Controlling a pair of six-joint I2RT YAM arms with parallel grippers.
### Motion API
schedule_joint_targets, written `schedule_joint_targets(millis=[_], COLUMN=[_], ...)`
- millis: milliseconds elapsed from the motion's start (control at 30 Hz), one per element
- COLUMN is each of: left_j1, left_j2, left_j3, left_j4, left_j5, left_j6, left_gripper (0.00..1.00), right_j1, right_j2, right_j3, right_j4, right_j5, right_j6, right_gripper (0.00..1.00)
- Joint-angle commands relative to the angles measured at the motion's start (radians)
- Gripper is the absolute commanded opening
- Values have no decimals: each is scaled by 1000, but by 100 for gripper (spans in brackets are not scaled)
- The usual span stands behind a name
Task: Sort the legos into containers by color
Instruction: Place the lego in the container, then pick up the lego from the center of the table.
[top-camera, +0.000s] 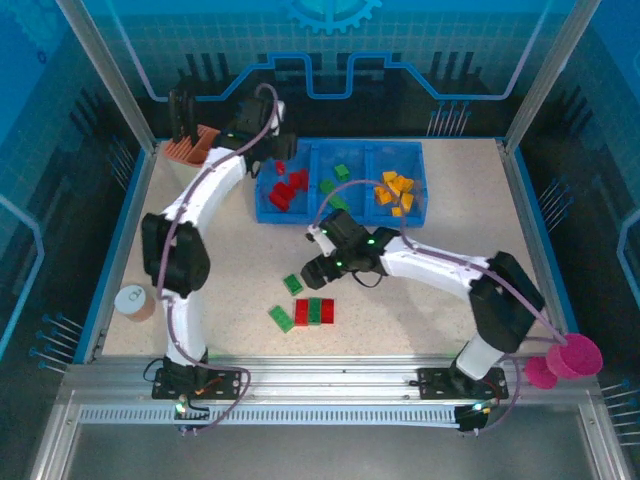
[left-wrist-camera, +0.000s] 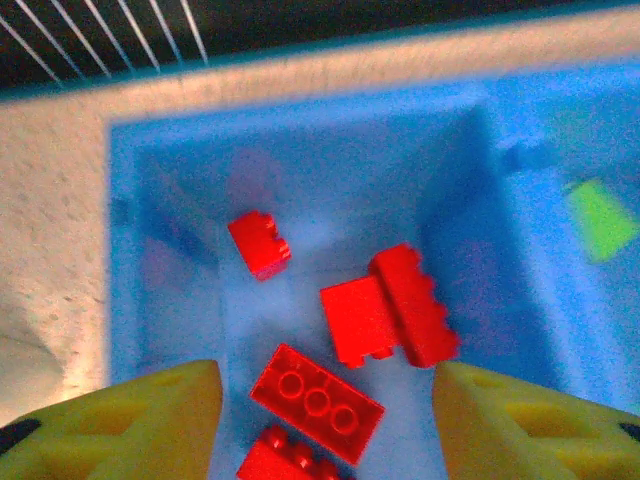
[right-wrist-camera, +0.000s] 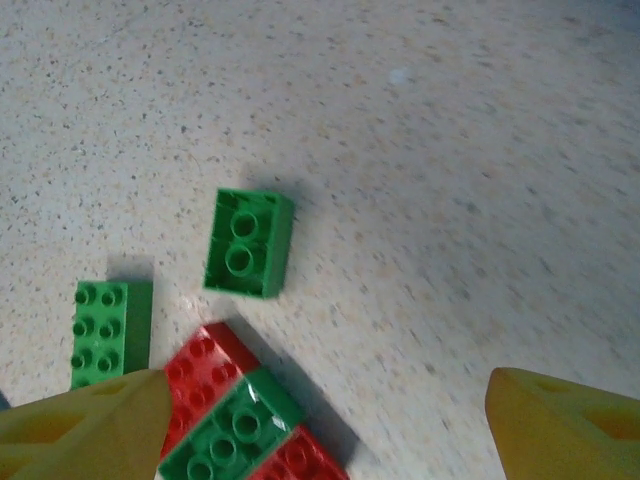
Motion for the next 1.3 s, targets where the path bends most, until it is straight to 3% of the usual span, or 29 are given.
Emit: schedule_joint_targets(millis=[0,400,600,900,1000,1167,1267], left_j1=[4,21,21,22,23,26,26], left_j2=[-177,-751,-1001,-1113,-1153,-1195,-1186], left_j3=[-33,-523,-720,-852,-934,-1061,-1061], left_j4=[-50,-121,-233,-333,-323,-239,-234], left_j5=[70,16,-3,-27,-17,115,85], left_j6=[-12,-66,-81,-26,-1,7,11], left_gripper=[66,80,83,86,88,88,88], right_j1=[55,159,162,165,157,130,93], right_j2=[108,362,419,480,466,393,310], right_j3=[90,334,365,423,423,415,400], right_j4=[6,-207,-242,-279,-294,-343,-367], right_j5=[37,206,211,239,240,286,314], right_j6=[-44,8,18,-1,-13,-52,-89], right_gripper=[85,88,78,48,44,40,39])
